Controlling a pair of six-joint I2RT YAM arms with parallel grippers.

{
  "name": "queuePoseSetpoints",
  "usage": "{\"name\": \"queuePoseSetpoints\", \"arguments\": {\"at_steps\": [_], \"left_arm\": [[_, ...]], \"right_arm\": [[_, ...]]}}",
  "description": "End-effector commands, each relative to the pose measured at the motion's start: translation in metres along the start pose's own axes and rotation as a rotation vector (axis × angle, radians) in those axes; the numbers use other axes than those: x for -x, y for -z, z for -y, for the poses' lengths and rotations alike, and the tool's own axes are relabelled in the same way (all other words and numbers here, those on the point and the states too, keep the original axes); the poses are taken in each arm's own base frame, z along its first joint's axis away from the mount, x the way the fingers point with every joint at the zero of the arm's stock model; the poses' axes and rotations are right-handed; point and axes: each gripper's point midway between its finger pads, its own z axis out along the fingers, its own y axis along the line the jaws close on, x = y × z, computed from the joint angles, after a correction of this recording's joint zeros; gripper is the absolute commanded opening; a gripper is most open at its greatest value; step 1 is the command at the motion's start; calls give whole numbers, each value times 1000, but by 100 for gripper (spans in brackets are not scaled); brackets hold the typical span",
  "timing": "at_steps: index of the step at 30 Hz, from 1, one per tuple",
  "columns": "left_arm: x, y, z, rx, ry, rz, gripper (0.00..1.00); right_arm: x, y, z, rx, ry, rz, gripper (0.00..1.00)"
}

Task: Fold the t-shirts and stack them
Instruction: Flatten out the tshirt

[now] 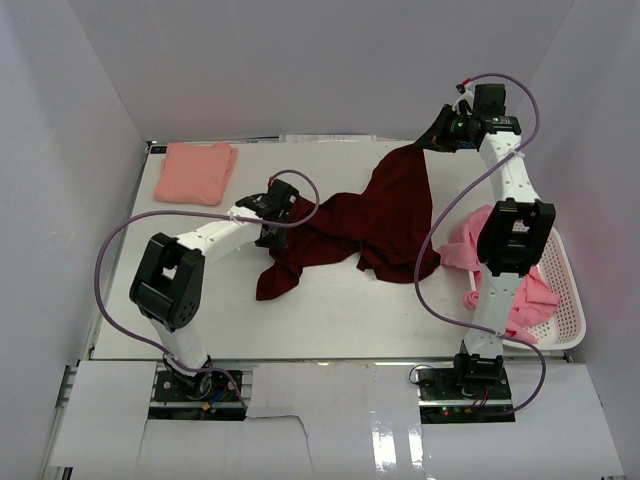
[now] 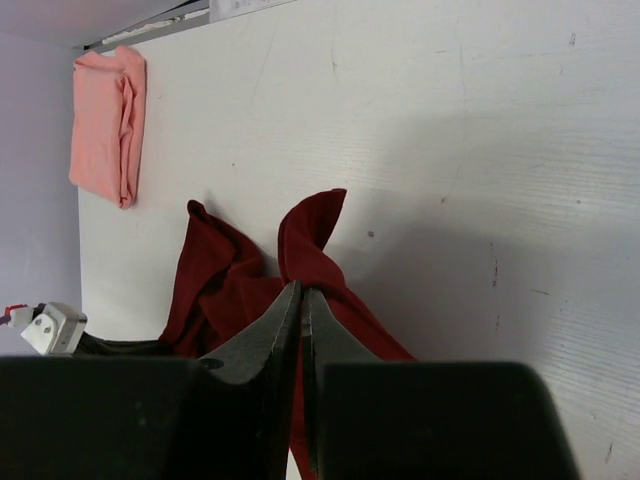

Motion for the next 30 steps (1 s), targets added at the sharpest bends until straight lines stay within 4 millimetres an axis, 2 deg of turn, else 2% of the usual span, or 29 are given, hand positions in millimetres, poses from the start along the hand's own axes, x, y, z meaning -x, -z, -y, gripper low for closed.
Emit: {"name": "queuePoseSetpoints", "arguments": {"at_steps": [1,3,4,5,7,9,11,12,13,14,17,19,20,21,22,23,24,26,27,30], "left_arm": [[27,28,-5,-62,94,74,0],[29,40,-14,-84,139,79,0],[31,44,-27,-73,190,83,0],[33,58,-38,-69,222,99,0],[32,65,-66,-36,315,99,0],[27,77,-85,-31,383,108,0],[15,78,-112,-7,476,108,0],[10,78,-112,-6,480,107,0],[4,75,-124,22,517,105,0],[-9,69,-127,33,548,78,0],[-29,61,-128,-12,615,26,0],[-36,56,-121,-68,632,-14,9],[-40,56,-108,-140,637,-46,19],[-47,54,-104,-157,639,-72,34],[-52,53,-102,-163,647,-96,74],[-56,53,-100,-170,665,-107,97],[-63,51,-102,-168,685,-122,98],[-59,55,-110,-176,727,-74,98],[-57,55,-126,-164,791,-42,98],[-31,67,-137,-220,817,85,98]], "right_arm": [[17,23,-20,34,60,67,8],[17,25,-17,22,51,67,8],[15,25,-15,14,46,62,8],[13,26,-12,3,37,57,8],[9,26,-8,-11,24,47,8],[8,31,-9,-18,24,52,8],[7,34,-11,-21,18,52,8],[6,34,-11,-22,17,50,8],[6,36,-12,-22,15,50,8],[6,38,-13,-24,14,49,8],[2,44,-14,-40,13,42,8],[-2,47,-14,-46,6,30,8],[-4,51,-17,-47,10,28,8],[-9,51,-16,-52,5,16,8],[-13,56,-19,-54,4,12,8],[-16,58,-19,-57,5,7,8],[-25,56,-16,-64,-4,-13,8],[-33,61,-21,-68,7,-22,8],[-37,62,-24,-67,12,-28,8],[-54,68,-29,-92,31,-53,8]]}}
